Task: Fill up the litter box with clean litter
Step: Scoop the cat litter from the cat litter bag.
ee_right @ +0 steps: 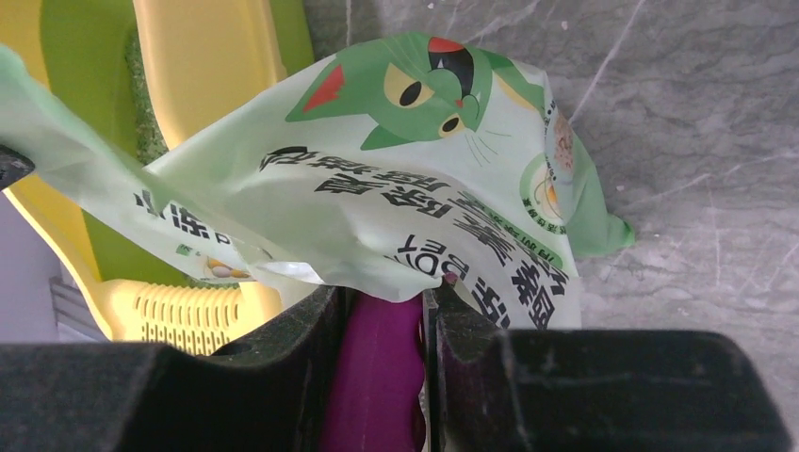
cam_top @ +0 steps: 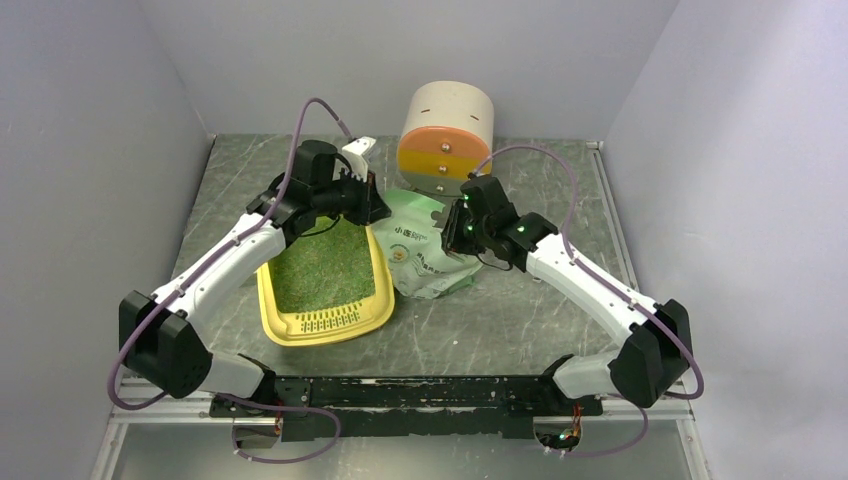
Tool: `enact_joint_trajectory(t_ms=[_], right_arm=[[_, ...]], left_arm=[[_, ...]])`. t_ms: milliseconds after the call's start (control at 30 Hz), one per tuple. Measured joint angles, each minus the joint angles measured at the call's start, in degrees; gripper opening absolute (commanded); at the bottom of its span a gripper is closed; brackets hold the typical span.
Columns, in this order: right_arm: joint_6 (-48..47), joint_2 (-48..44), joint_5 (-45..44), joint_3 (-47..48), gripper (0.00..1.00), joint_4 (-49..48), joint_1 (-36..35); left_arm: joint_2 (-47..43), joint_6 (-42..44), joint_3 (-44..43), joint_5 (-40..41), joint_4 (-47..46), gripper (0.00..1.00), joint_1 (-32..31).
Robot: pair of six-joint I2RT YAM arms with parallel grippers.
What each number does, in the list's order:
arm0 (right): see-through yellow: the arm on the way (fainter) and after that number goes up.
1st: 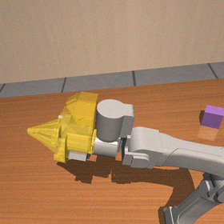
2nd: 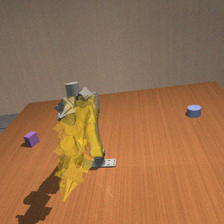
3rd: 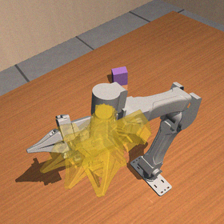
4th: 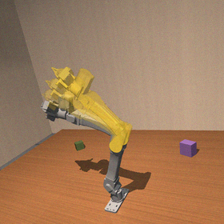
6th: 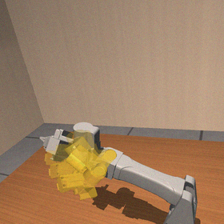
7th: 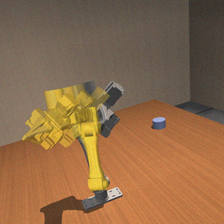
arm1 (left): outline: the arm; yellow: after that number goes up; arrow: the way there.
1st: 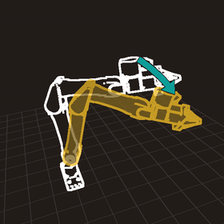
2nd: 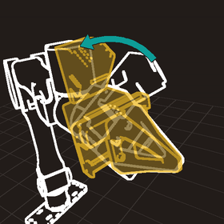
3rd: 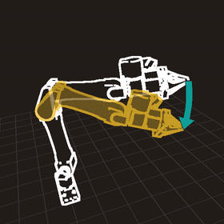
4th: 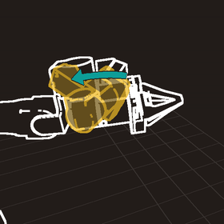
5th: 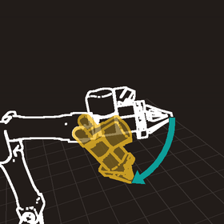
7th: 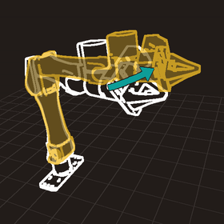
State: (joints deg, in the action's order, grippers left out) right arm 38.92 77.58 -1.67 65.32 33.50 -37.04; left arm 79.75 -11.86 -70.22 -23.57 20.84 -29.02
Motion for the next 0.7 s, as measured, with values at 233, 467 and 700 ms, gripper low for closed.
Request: enact_joint_trajectory(t_ms=[233, 467, 700], right_arm=[[2.32, -3.85, 3.82, -7.21, 0.0, -8.39, 2.54], [8.37, -8.37, 12.66, -18.71, 0.0, -21.29, 7.96], [14.27, -9.11, 16.7, -26.43, 0.0, -33.16, 9.75]], left_arm=[[0.63, -0.17, 0.0, 0.26, -0.02, 0.05, 0.0], [0.63, -0.22, 0.04, -0.22, -0.07, 0.05, 0.0], [0.63, -0.61, 0.09, -1.22, -0.11, 0.05, 0.0]])
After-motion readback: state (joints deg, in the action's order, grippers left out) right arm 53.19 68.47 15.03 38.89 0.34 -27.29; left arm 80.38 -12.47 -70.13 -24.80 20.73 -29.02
